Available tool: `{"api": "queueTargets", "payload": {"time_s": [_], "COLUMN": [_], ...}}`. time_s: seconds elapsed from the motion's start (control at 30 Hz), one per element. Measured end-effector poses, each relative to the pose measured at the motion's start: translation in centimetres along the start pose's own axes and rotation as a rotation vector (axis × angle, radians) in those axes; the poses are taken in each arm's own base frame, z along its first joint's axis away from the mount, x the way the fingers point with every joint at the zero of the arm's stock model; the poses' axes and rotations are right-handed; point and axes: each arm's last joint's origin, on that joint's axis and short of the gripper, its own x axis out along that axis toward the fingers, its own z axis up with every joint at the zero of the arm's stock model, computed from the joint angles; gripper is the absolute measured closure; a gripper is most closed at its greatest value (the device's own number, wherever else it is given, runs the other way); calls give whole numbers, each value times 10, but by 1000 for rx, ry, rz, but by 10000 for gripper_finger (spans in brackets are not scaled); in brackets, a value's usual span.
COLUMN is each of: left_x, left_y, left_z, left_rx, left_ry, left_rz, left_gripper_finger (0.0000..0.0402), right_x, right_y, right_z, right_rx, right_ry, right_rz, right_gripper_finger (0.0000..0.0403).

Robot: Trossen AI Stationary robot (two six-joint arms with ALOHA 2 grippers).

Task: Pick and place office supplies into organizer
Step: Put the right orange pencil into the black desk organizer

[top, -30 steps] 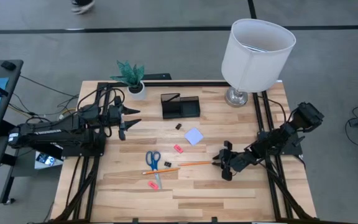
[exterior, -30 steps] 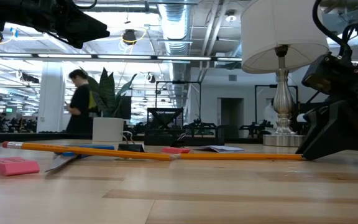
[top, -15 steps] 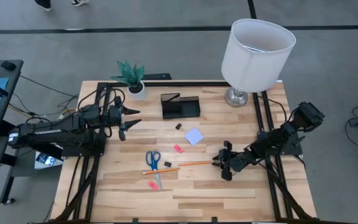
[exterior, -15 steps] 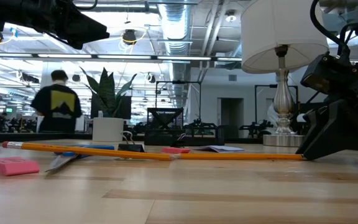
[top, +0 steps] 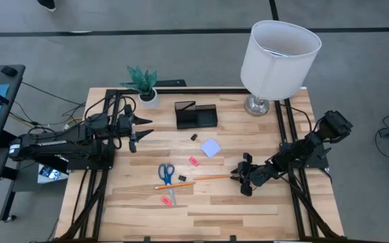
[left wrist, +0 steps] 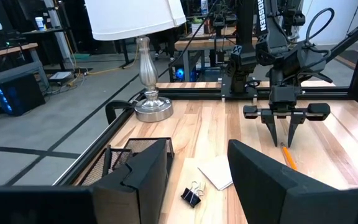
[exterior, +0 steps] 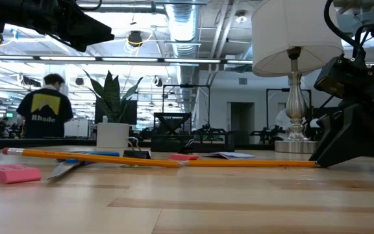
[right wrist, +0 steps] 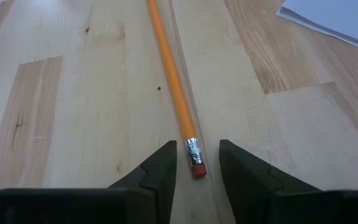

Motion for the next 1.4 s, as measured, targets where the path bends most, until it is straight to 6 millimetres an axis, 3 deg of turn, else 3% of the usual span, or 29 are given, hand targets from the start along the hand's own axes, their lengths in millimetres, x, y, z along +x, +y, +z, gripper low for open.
{"api": "queueTargets", "payload": {"time_s": [0.87, 1.4], "left_x": [0, 0], "left_y": [0, 0], "left_z": [0, 3], "left_rx": [-10, -12], "left_ry": [-2, -30], "left_rz": [0, 3], "left_gripper_finger": [236, 236], "right_x": [-3, 9], "right_y": [4, 8], "right_z": [-5, -9], "right_rx": [-24, -26], "right_ry": [-15, -64], "right_rz": [-25, -33], "right_gripper_finger": [287, 287]}}
